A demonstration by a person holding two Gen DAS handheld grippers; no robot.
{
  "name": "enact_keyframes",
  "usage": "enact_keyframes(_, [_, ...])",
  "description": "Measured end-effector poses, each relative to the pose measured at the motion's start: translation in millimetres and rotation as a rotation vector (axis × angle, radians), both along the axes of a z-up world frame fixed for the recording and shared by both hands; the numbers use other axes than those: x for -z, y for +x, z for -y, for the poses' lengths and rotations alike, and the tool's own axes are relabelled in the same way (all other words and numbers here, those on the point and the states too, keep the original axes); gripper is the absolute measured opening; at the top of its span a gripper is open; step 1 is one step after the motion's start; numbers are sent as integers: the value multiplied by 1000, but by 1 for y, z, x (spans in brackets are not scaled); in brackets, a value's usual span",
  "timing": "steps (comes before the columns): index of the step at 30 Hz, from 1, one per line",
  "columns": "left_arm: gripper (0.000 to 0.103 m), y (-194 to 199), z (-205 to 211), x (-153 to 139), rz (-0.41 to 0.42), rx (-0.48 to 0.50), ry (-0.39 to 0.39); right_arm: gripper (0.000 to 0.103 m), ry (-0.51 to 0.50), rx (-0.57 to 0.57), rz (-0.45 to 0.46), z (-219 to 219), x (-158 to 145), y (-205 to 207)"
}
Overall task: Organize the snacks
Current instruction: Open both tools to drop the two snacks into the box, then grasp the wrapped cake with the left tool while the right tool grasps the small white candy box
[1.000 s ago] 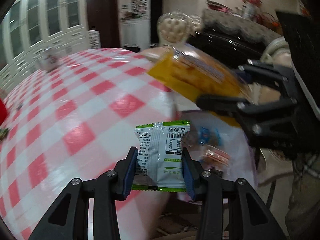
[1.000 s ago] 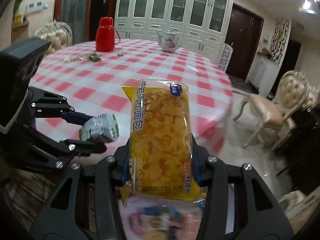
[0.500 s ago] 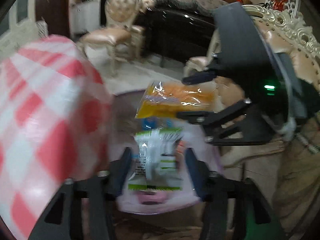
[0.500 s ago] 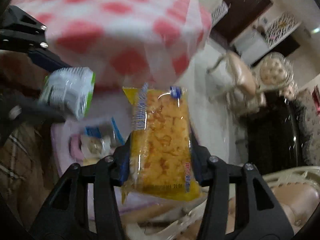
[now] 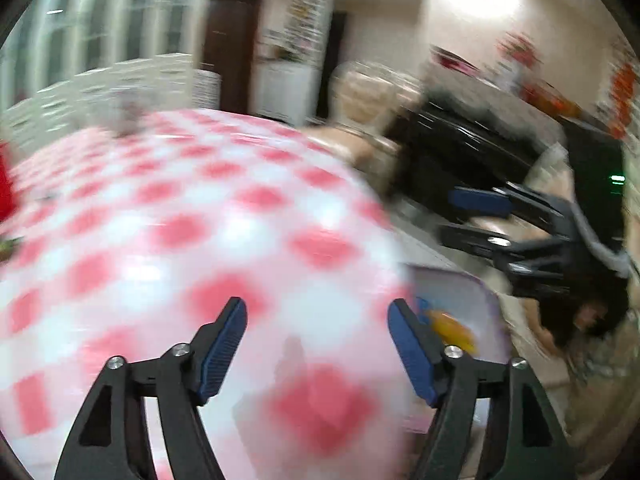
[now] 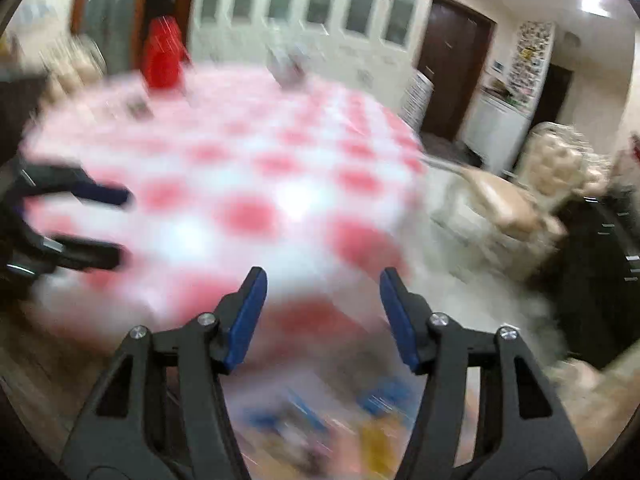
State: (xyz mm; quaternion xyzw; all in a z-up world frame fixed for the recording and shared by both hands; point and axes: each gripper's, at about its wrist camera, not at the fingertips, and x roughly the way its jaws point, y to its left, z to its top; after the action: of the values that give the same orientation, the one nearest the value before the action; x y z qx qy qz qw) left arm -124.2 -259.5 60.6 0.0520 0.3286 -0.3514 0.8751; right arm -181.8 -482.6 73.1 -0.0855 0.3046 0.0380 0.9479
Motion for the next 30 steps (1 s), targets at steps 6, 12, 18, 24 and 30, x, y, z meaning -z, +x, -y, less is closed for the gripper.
enact_keyframes(6, [84, 73, -133, 7, 27, -371, 72, 78, 151, -119, -15, -100, -16, 89])
enact_keyframes(12, [84, 157, -267, 17, -20, -702, 92, 78, 264, -165, -115, -173, 2, 188])
enact_keyframes(18, [84, 196, -382, 5, 15, -1066, -139, 78, 262, -99, -197, -241, 35, 299])
enact_keyframes(24, [84, 201, -437, 27, -54, -1187, -207, 78, 208, -66, -206, -293, 51, 393])
enact_keyframes(30, [84, 204, -475, 45, -146, -1292, -311, 78, 141, -120, -249, -334, 59, 461])
